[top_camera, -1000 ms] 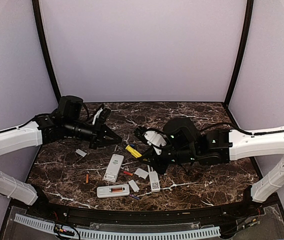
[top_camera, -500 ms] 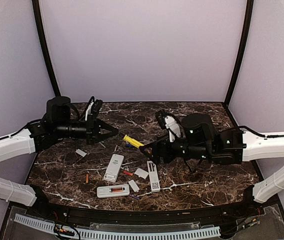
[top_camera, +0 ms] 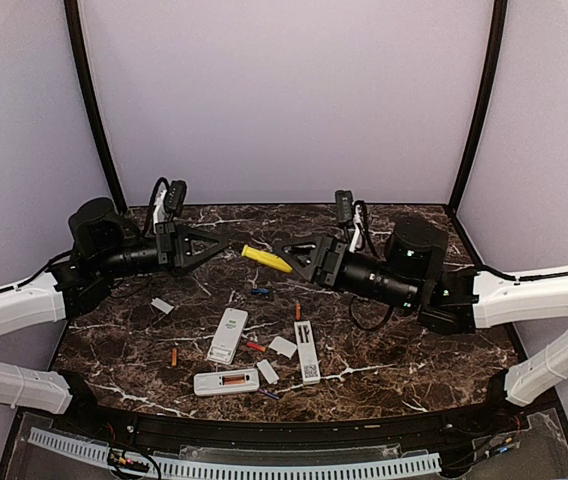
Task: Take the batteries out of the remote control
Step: Pass from the left arm to the right, then move the remote control without the battery cover to the center of the board, then hold the remote control without the battery cover at the center of the board, then remove the battery from the remote control without the battery cover.
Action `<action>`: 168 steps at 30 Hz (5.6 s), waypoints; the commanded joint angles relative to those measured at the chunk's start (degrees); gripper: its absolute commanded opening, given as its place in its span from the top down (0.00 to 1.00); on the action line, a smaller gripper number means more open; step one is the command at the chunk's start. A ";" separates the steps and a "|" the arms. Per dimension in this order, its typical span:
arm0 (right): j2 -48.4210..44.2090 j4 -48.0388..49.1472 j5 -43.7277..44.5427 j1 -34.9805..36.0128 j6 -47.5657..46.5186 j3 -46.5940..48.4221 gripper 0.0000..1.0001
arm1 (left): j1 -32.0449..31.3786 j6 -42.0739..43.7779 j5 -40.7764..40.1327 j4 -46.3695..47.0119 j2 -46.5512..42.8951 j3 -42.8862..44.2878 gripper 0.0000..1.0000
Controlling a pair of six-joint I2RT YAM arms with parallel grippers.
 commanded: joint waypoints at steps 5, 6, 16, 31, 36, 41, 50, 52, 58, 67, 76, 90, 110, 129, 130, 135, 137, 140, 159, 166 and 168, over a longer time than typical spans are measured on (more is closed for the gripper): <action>4.41 8.76 -8.85 -0.29 1.53 3.05 0.35 | 0.21 -1.63 2.65 7.24 -1.88 -1.50 1.00; 4.77 9.40 -9.42 -0.29 1.55 3.30 0.36 | 0.21 -1.75 2.77 7.60 -1.90 -1.59 1.00; 6.74 11.48 -10.92 -0.24 1.57 3.97 0.56 | 0.21 -2.69 3.73 8.59 -1.81 -2.43 1.00; 2.10 -1.65 -5.75 -1.29 -4.81 2.73 1.00 | 0.13 1.43 -0.60 -17.82 -4.90 -1.43 0.39; -2.78 -18.07 -4.23 -4.45 -13.23 1.98 1.00 | -0.30 0.52 -8.58 -41.19 -6.96 -3.04 0.31; -2.53 -29.60 -5.80 -6.44 -20.43 3.22 1.00 | -6.30 -7.58 -12.43 -48.71 -7.91 -8.43 0.31; -1.07 -21.67 -10.53 -6.53 -20.38 0.61 1.00 | -17.42 -21.30 -18.89 -47.09 -9.24 -13.11 0.27; -0.49 -20.58 -11.24 -6.59 -20.01 0.56 1.00 | -18.51 -23.99 -18.78 -42.84 -8.22 -15.26 0.26; -0.39 -20.10 -11.05 -6.53 -19.86 0.51 1.00 | -20.83 -26.85 -17.86 -37.59 -3.51 -16.76 0.23; -0.57 -19.49 -10.78 -6.53 -18.79 0.22 1.00 | -20.88 -25.56 -19.90 -31.88 1.63 -18.74 0.19; -1.34 -21.04 -10.14 -6.54 -19.12 0.32 1.00 | -20.19 -22.25 -21.65 -29.92 7.52 -17.99 0.17; 0.45 -29.56 -21.92 -6.36 -20.27 -0.69 1.00 | -10.30 -13.46 -22.55 -22.05 9.06 -18.49 0.17; 17.93 -31.93 -28.48 0.05 -19.43 8.59 1.00 | -10.16 -5.67 -23.76 -37.36 12.39 -13.00 0.40; 24.16 -36.66 -27.42 0.46 -20.02 12.19 1.00 | -10.16 -4.10 -22.72 -36.45 18.39 -13.10 0.62; 24.52 -36.12 -28.11 0.33 -19.42 11.99 1.00 | -10.16 -4.04 -22.66 -36.46 18.55 -13.12 0.63; 24.99 -31.87 -30.44 -0.30 -15.39 9.53 1.00 | -10.16 -3.48 -22.17 -36.38 19.88 -12.83 0.66; 24.89 -29.25 -31.69 -1.12 -12.64 7.90 1.00 | -10.16 -3.38 -22.11 -36.35 20.01 -12.86 0.67; 24.96 -23.69 -34.58 -2.60 -8.94 4.87 1.00 | -10.16 -3.36 -22.02 -36.44 20.07 -12.84 0.68; 28.29 -12.96 -39.18 -4.98 -0.38 1.48 1.00 | -10.16 -3.03 -20.56 -35.40 21.70 -12.89 0.77; 26.59 -5.27 -40.51 -5.68 3.67 -2.02 1.00 | -10.12 -2.83 -20.19 -34.68 22.37 -13.09 0.79; 25.12 -3.18 -40.52 -6.00 4.55 -2.84 1.00 | -10.15 -2.83 -20.08 -34.51 22.42 -13.18 0.79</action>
